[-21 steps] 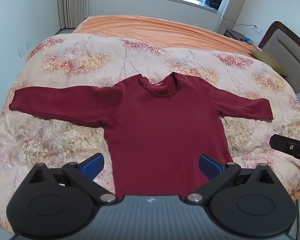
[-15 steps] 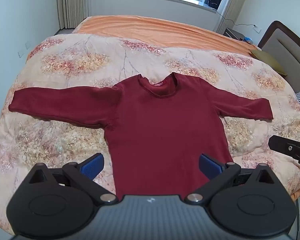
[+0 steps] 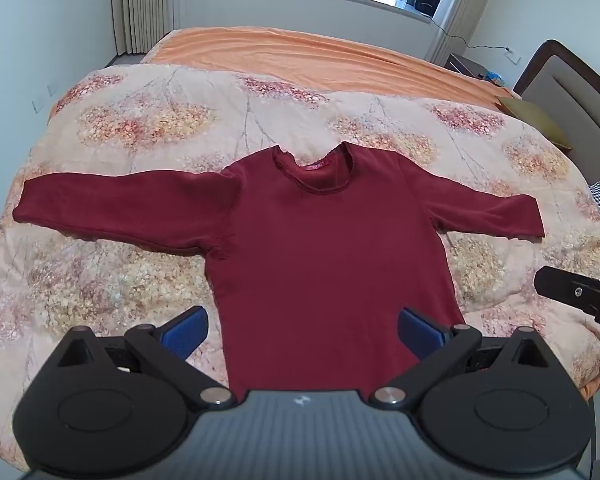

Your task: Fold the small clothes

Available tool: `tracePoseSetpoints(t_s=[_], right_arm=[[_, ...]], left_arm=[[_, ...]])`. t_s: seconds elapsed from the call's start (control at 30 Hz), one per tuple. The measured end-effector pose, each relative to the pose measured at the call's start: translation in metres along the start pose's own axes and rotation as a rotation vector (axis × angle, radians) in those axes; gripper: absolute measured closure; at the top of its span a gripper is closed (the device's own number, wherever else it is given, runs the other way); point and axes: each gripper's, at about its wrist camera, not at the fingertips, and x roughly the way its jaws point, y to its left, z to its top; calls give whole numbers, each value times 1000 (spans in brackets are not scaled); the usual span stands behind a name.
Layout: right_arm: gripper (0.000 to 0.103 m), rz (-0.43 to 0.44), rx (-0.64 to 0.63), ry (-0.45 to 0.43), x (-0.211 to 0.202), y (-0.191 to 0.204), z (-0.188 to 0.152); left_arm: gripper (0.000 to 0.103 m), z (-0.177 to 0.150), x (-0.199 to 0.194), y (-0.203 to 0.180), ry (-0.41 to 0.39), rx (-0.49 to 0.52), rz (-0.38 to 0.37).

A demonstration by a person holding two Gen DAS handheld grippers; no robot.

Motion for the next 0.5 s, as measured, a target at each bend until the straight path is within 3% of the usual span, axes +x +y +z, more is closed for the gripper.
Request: tracePoseSetpoints(t_s=[0.5], right_arm=[[0, -3, 7, -2, -2, -2, 0]], left_arm=[[0, -3, -1, -4, 4, 3, -8]])
